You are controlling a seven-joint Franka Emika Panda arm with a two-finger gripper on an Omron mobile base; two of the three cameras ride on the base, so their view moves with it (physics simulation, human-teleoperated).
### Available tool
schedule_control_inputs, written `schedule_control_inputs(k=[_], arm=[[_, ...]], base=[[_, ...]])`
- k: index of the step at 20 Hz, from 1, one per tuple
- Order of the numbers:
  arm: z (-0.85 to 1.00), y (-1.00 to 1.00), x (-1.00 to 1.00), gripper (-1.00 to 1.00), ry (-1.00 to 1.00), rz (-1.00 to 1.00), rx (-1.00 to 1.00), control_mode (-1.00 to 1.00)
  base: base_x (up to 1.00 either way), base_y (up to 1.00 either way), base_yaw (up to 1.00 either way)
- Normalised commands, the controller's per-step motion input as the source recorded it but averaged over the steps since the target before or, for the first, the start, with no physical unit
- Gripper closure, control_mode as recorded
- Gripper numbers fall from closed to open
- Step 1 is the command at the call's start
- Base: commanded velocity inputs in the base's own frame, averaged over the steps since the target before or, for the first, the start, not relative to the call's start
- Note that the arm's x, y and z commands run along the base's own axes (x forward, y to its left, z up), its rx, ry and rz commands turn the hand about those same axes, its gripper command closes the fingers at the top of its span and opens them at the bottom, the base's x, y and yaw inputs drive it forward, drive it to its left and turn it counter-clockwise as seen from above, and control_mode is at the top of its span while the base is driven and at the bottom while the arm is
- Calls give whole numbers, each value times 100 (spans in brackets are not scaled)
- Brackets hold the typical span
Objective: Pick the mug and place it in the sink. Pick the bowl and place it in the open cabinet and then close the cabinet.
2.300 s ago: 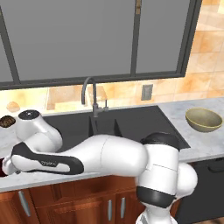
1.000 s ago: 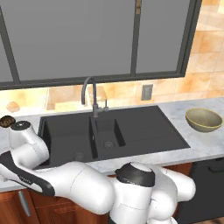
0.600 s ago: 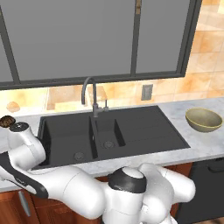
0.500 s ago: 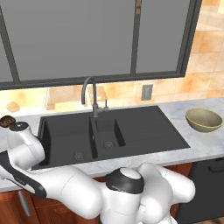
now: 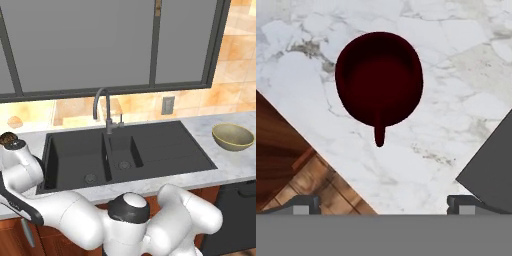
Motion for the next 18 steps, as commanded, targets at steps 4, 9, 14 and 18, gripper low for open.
schedule_control_inputs(k=[4, 9, 14, 18], arm=[[-8, 30, 6, -100, 0, 0, 0, -100], [-20, 13, 14, -100, 0, 0, 1, -100], [-27, 1, 5, -100, 1, 0, 3, -100], [-21, 0, 5, -100, 0, 0, 0, -100]], base=[[0, 0, 0], [0, 0, 0], [0, 0, 0], [0, 0, 0]])
